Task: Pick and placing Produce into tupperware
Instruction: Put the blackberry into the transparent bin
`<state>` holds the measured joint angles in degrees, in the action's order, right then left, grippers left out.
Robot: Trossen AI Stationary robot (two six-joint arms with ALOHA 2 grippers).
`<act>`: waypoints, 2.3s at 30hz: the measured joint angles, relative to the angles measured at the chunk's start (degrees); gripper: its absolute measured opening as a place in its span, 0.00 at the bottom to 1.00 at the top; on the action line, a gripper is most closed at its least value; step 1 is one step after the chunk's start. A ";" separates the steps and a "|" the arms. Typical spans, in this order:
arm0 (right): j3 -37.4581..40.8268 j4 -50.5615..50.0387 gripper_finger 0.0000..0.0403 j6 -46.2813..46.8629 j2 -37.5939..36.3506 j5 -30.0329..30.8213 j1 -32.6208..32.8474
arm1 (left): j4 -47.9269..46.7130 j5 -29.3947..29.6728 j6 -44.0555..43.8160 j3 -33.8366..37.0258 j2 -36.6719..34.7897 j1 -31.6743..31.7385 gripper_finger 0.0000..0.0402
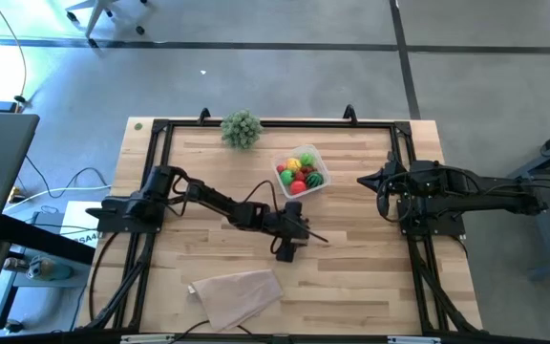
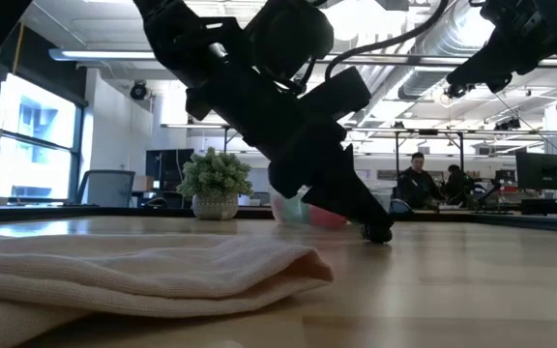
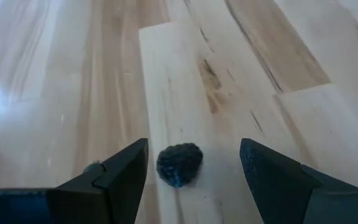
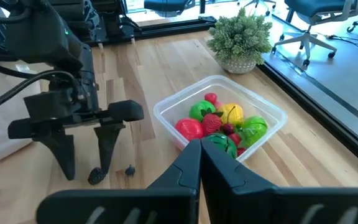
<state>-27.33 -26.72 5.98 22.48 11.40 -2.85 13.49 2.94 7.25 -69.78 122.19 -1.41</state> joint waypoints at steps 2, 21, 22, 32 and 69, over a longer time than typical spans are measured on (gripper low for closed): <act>0.00 0.00 0.00 0.00 0.00 0.00 0.00 | 0.02 -0.74 0.00 0.01 0.02 0.00 0.61; 0.00 0.00 0.00 0.00 0.00 0.00 0.00 | -1.21 -2.54 0.11 -3.42 3.15 -0.09 0.61; 0.00 0.02 0.00 0.00 0.00 0.00 -0.02 | -1.76 -2.38 0.13 -3.59 3.15 -0.09 0.61; 0.00 0.00 0.00 0.00 0.00 0.00 -0.02 | -4.22 -1.88 -1.35 -3.75 3.06 -0.09 0.61; 0.00 0.00 0.00 0.00 0.00 0.00 -0.02 | -4.24 -1.91 -4.69 -3.67 3.06 -0.11 0.27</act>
<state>-27.33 -26.72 5.98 22.48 11.40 -2.87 9.25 1.04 2.56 -73.45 125.25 -1.52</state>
